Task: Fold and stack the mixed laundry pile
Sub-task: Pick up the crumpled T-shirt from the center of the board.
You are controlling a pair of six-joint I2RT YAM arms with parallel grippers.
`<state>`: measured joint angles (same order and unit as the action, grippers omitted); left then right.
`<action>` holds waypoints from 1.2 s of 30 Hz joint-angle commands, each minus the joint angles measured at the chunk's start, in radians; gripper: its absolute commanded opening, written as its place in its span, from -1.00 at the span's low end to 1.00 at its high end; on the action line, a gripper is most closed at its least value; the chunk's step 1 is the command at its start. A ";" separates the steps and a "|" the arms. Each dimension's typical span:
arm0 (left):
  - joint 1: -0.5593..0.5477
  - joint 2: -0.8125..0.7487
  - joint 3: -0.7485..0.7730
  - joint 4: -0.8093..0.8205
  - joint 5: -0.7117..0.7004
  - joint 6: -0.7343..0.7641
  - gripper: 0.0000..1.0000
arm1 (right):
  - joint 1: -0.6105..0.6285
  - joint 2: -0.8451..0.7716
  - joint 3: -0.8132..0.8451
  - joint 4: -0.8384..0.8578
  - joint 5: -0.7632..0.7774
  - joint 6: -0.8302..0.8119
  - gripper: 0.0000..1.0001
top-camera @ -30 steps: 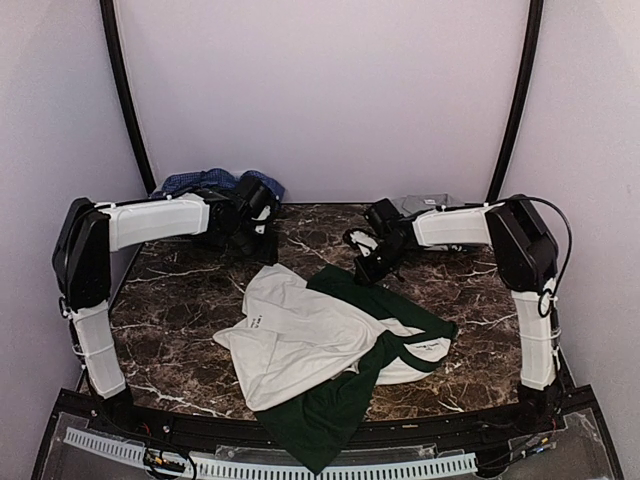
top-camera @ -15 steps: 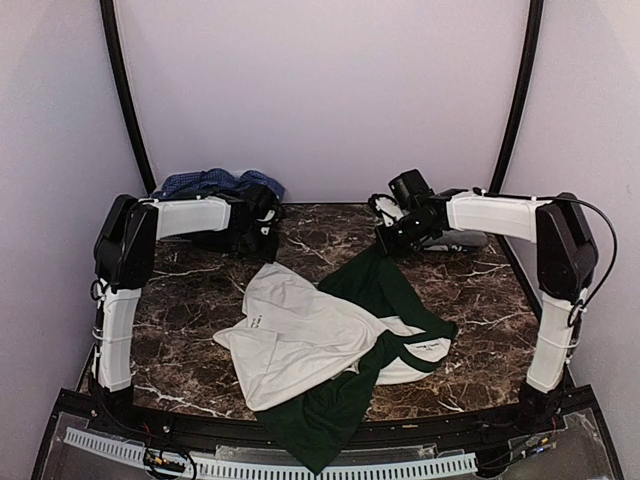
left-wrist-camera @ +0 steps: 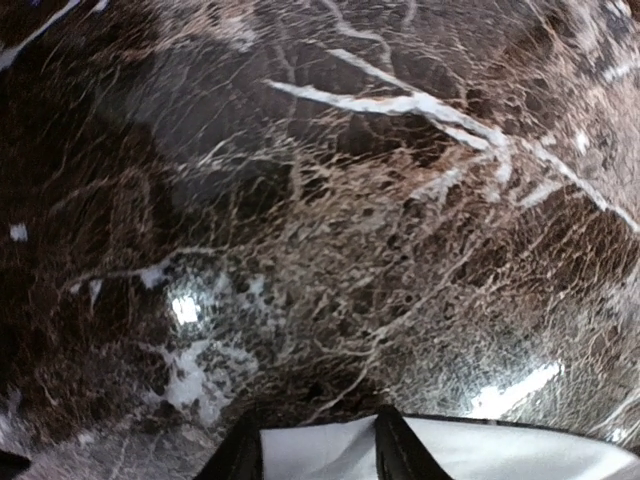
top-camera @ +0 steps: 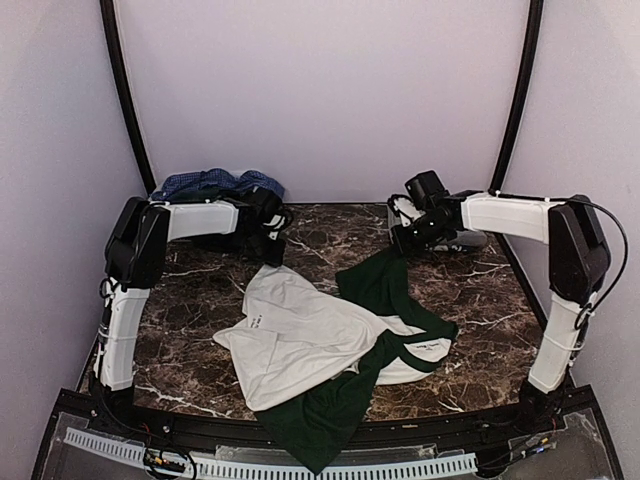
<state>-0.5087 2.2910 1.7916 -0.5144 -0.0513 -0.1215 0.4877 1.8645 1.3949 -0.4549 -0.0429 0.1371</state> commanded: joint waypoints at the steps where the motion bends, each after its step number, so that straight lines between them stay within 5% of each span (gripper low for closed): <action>1: -0.004 0.024 0.014 -0.076 0.000 0.013 -0.50 | -0.016 -0.073 -0.020 0.028 0.034 0.018 -1.00; 5: -0.004 -0.055 -0.045 -0.072 -0.043 0.006 -0.95 | -0.025 -0.105 -0.028 0.031 0.039 0.023 -1.00; 7: -0.002 -0.128 -0.101 -0.053 -0.085 -0.003 -1.00 | -0.032 -0.130 -0.032 0.028 0.070 0.024 -1.00; 18: 0.027 -0.599 -0.385 0.088 -0.138 -0.059 -1.00 | -0.095 -0.361 -0.078 0.024 0.152 0.029 -1.00; 36: 0.027 -1.090 -0.346 0.138 -0.058 0.041 -1.00 | -0.121 -0.683 0.189 -0.061 0.157 -0.015 -1.00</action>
<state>-0.4862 1.2823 1.3972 -0.4126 -0.1574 -0.1184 0.3737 1.2449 1.4902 -0.5266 0.1234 0.1394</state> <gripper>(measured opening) 0.010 0.003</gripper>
